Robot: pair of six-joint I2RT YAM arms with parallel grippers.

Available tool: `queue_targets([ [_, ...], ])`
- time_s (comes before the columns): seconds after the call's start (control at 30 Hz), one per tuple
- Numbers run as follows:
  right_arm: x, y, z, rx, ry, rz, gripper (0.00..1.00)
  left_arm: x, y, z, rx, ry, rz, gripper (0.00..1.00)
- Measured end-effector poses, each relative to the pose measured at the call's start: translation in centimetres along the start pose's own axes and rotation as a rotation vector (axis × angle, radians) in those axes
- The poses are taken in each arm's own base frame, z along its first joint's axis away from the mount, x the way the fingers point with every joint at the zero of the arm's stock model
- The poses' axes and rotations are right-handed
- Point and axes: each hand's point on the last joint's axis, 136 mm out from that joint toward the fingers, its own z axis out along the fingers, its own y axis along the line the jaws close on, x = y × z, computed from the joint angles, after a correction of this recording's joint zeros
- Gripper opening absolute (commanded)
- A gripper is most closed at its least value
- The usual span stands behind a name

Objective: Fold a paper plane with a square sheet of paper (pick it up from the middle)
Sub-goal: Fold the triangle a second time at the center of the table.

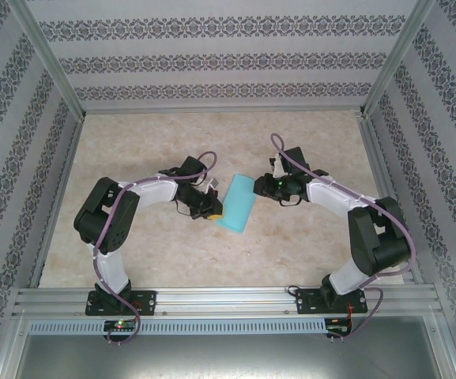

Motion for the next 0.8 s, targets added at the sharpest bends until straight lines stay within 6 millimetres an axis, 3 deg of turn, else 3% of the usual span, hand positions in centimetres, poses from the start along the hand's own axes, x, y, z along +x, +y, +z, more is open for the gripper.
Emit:
queue_targets([
  [0.13,0.6,0.5,2.5,-0.028,0.050,0.003,0.20,-0.4,-0.5,-0.2,0.006,-0.009,0.010,0.04],
  [0.33,2.0,-0.5,5.0,-0.010,0.116,0.028,0.18,-0.8,-0.9,-0.3,0.010,-0.019,0.019,0.03],
  [0.8,2.3,-1.1,6.2,0.005,0.141,0.034,0.14,-2.0,-0.9,0.6,0.008,-0.010,0.013,0.04],
])
